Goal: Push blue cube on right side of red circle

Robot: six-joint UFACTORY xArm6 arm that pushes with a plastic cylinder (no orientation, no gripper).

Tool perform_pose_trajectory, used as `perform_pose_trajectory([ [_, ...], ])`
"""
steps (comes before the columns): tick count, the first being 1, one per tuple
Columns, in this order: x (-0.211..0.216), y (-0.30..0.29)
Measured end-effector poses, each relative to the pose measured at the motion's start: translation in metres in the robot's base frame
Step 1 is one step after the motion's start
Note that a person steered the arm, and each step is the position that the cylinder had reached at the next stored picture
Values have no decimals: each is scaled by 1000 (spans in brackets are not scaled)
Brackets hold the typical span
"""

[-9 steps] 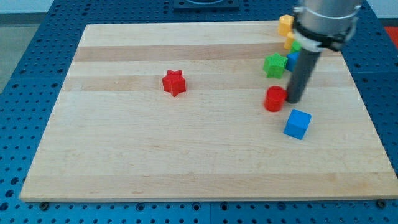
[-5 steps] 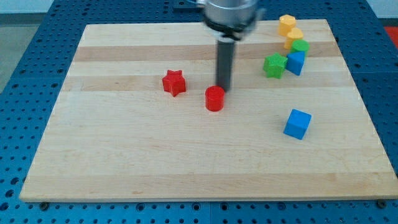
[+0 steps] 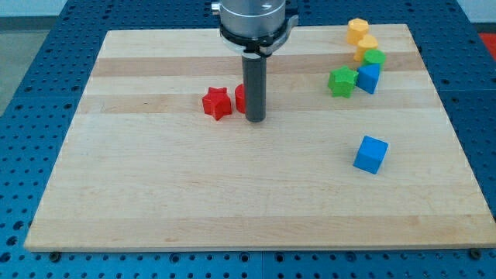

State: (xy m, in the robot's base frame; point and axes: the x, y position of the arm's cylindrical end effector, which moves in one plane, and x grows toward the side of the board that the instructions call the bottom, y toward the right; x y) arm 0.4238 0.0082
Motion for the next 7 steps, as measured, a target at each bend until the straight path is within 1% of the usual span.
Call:
perform_pose_trajectory([
  [2, 4, 153],
  [3, 56, 241],
  [4, 100, 196],
  [5, 72, 109],
  [6, 12, 32],
  [7, -14, -2],
])
